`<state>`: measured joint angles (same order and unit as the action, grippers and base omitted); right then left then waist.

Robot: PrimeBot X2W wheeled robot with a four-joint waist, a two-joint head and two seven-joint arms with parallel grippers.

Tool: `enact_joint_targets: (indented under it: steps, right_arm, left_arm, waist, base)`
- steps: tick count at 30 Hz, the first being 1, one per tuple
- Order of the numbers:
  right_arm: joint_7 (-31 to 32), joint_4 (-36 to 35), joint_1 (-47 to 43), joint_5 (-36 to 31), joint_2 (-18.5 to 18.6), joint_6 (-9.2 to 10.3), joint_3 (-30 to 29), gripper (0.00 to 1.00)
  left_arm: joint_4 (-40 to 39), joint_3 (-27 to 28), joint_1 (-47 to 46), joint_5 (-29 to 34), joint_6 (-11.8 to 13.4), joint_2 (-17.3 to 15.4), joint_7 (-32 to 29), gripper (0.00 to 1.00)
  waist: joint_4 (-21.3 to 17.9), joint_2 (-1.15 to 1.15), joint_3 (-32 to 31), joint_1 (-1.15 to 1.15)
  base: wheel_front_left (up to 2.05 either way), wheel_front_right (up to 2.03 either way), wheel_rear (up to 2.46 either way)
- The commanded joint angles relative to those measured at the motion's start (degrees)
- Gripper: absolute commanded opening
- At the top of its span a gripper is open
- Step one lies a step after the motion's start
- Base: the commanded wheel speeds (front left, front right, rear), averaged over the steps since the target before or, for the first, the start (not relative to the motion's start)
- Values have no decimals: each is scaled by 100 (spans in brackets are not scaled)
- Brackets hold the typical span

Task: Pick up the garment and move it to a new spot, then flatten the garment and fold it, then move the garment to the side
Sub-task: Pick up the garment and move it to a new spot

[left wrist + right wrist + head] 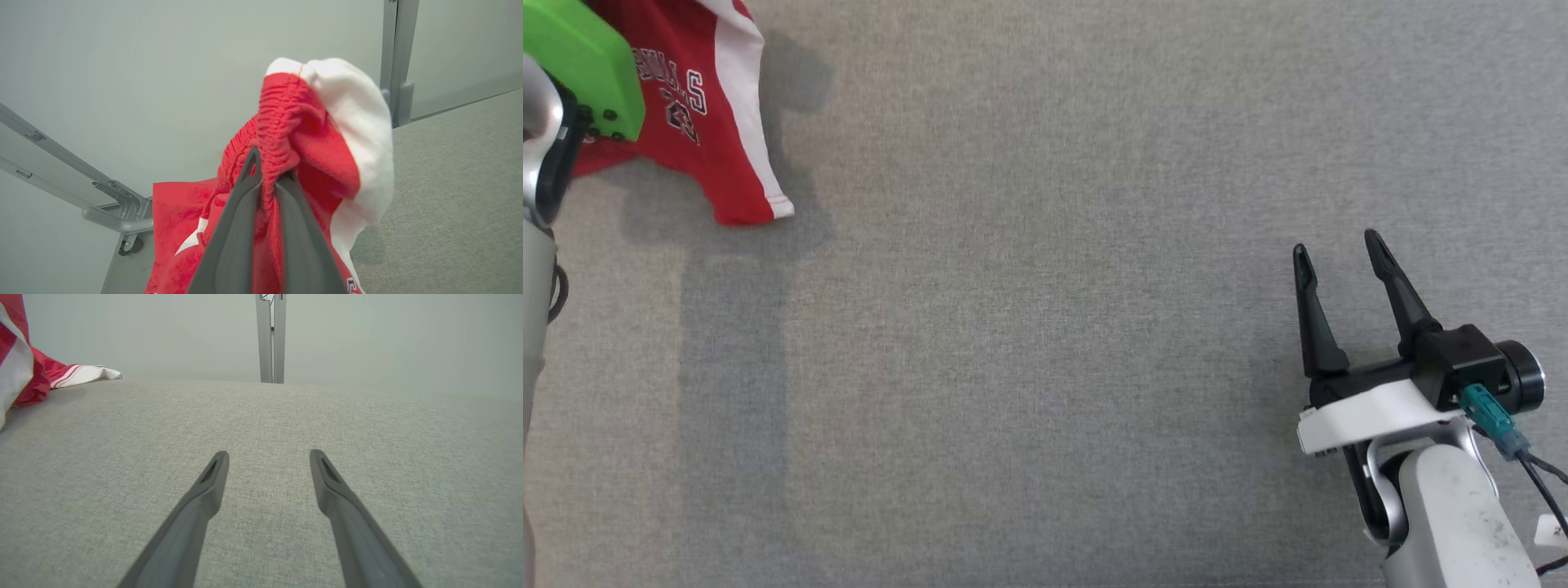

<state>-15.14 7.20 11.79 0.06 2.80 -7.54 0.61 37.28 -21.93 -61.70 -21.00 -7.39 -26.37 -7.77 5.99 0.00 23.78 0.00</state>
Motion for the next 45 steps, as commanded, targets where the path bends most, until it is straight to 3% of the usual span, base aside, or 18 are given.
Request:
enact_joint_targets:
  steps: [1,7,13,16,22,30,40,42,43,45]
  right_arm:
    - [-2,47,-165,94,16,10,-37,100]
    - [-2,164,-477,367,17,10,-132,100]
    - [-2,179,-598,506,17,10,-241,100]
    - [-2,178,-612,520,17,10,-270,100]
    - [-2,189,-550,545,16,10,-213,100]
    - [-2,164,-439,509,17,10,-212,100]
    - [-2,185,-446,423,17,10,-239,100]
    - [-2,195,-436,426,17,10,-232,100]
    - [-2,203,-434,423,18,10,-233,100]
    - [-2,213,-438,417,17,10,-222,100]
  left_arm:
    - [-187,-75,-144,-57,-8,44,-33,0]
    - [-923,-522,-256,-295,-8,400,-202,0]
    - [-1356,-425,-140,-694,155,1078,171,0]
    - [-1377,-380,282,-967,271,1523,510,0]
    - [-841,-348,1557,-1439,459,2071,1166,0]
    - [227,-470,2756,-1538,418,2151,1980,0]
    - [282,-62,3274,-1544,335,2159,2296,0]
    - [121,76,3375,-1442,358,2181,2296,52]
    - [56,131,3447,-1397,357,2194,2297,100]
    - [-117,284,3577,-1286,366,2222,2297,100]
  waist:
    - [-368,0,-963,0]
    - [-835,0,-1465,0]
    - [-1201,0,-1468,0]
    - [-1301,0,-1395,0]
    - [-1409,0,-1223,0]
    - [-1415,0,-1028,0]
    - [-1195,0,-1044,0]
    - [-1160,0,-1054,0]
    - [-1147,0,-1062,0]
    - [-1126,0,-1090,0]
  base:
    - [0,0,0]
    - [0,0,0]
    - [0,0,0]
    - [0,0,0]
    - [0,0,0]
    - [0,0,0]
    - [0,0,0]
    - [0,0,0]
    - [0,0,0]
    - [0,0,0]
